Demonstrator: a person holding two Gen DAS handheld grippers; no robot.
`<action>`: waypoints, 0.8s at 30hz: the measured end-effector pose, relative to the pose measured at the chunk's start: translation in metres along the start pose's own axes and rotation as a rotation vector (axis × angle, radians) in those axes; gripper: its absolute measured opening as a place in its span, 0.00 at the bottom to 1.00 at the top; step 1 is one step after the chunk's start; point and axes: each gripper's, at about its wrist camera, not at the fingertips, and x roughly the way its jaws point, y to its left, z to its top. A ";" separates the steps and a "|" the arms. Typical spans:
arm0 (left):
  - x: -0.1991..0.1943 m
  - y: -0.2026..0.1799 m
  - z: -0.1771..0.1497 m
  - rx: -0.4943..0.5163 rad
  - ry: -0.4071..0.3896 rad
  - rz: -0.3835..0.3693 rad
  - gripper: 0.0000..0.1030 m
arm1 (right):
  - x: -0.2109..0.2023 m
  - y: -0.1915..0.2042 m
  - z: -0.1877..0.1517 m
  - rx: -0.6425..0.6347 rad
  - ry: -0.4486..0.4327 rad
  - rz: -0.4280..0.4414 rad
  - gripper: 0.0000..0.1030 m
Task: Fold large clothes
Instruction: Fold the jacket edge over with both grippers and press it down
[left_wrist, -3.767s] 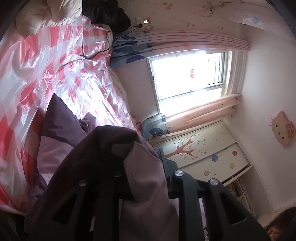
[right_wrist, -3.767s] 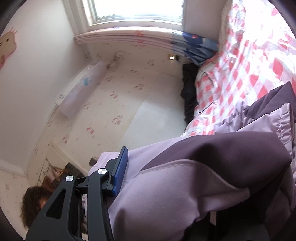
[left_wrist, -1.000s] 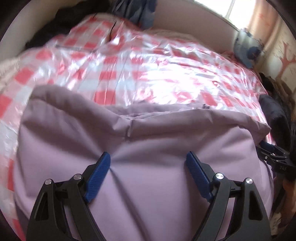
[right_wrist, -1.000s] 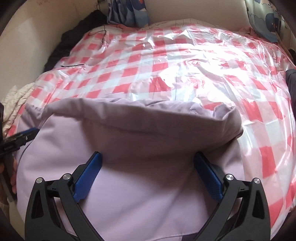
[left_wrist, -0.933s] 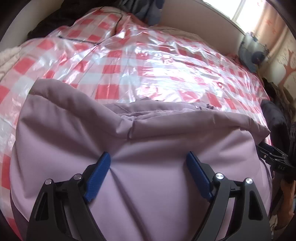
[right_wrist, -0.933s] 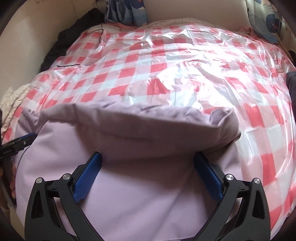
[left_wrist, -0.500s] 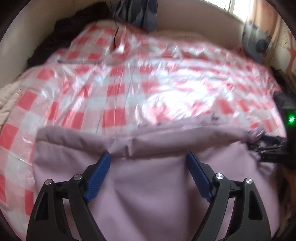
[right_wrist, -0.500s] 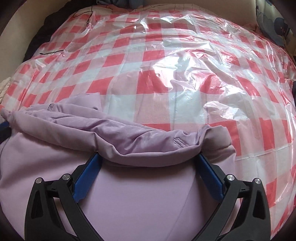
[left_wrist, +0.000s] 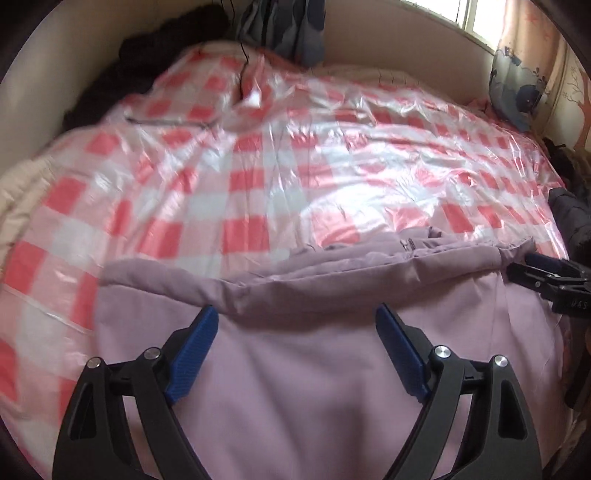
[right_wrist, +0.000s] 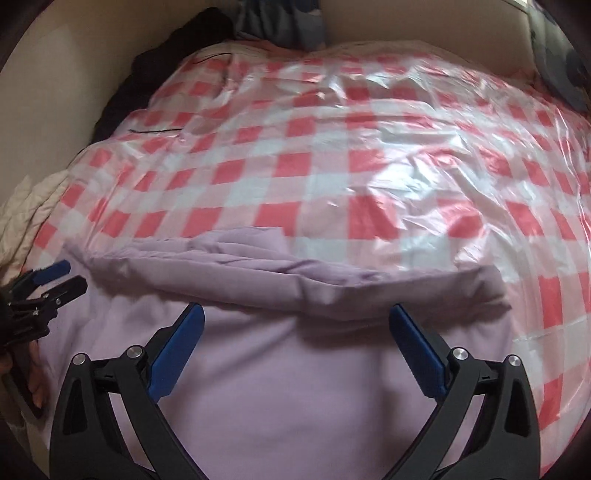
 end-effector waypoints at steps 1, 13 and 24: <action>-0.003 0.002 0.000 0.009 -0.010 0.024 0.81 | 0.007 0.013 0.004 -0.030 0.021 -0.005 0.94; 0.070 0.052 -0.022 -0.158 0.118 -0.019 0.84 | 0.100 0.009 0.013 0.038 0.158 -0.007 0.94; -0.036 0.062 -0.045 -0.124 -0.017 -0.024 0.84 | -0.033 -0.023 -0.052 0.004 0.033 -0.031 0.94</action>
